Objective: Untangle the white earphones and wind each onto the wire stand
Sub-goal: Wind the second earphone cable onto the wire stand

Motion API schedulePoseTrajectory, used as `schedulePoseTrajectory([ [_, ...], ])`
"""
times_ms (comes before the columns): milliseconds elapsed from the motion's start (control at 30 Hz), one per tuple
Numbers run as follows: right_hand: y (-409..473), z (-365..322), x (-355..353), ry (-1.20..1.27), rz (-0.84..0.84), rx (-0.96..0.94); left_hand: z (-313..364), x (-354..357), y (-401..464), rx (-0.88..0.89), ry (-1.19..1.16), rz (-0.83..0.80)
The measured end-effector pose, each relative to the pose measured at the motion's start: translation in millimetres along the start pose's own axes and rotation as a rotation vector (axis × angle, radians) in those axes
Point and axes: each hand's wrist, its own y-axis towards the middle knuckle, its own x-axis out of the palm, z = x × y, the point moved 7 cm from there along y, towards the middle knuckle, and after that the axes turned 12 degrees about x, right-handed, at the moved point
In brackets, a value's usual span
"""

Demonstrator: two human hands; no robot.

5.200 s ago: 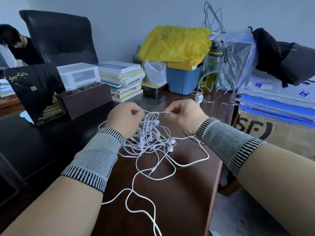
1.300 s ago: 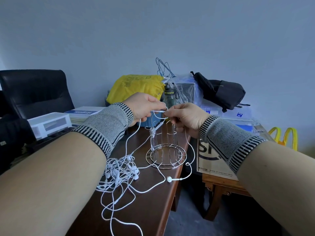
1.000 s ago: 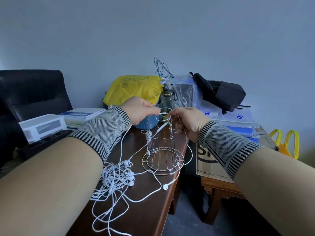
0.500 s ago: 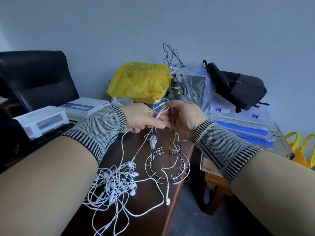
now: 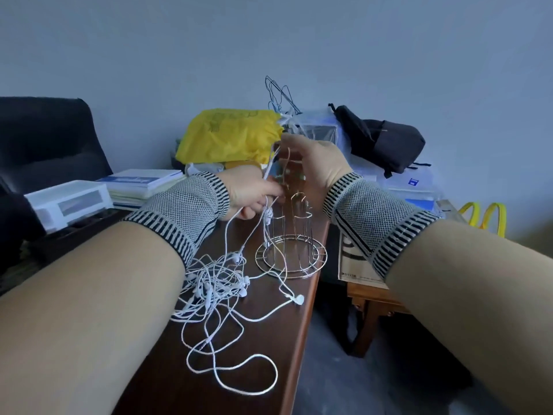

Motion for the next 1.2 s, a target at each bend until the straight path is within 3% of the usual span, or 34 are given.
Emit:
schedulePoseTrajectory([
  [67, -0.4, 21.5, -6.4, -0.01, 0.05, 0.078, -1.0, -6.2, -2.6, 0.031, 0.03, 0.055],
  [200, -10.7, 72.9, 1.4, -0.105, -0.096, 0.255, 1.6, -22.5, -3.0, 0.095, 0.017, 0.183],
  [367, -17.1, 104.9, 19.5, -0.2, -0.184, 0.301, 4.9, -32.9, -0.1, 0.136, -0.072, 0.291],
  [500, -9.2, 112.3, 36.3, -0.584, -0.166, 0.183, 3.3, -35.0, -0.7, 0.133, -0.094, 0.29],
  [633, -0.5, 105.4, 44.4, -0.767, -0.078, 0.072, -5.7, -40.3, -7.8, 0.111, -0.069, 0.291],
  [833, -0.9, 78.4, 42.7, -1.138, 0.227, -0.275, -26.1, -54.3, -15.9, 0.07, -0.053, 0.328],
  [967, 1.1, 59.1, 30.2, -1.034, 0.298, -0.32, -33.1, -56.1, -15.2, 0.052, -0.042, 0.334],
  [1100, 5.2, 53.5, 12.9, -0.763, 0.316, -0.2, -31.0, -55.2, -16.5, 0.055, -0.071, 0.335],
  [1200, 2.8, 70.9, 12.4, -0.374, 0.079, 0.065, -27.6, -53.5, -18.4, 0.061, -0.123, 0.343],
])
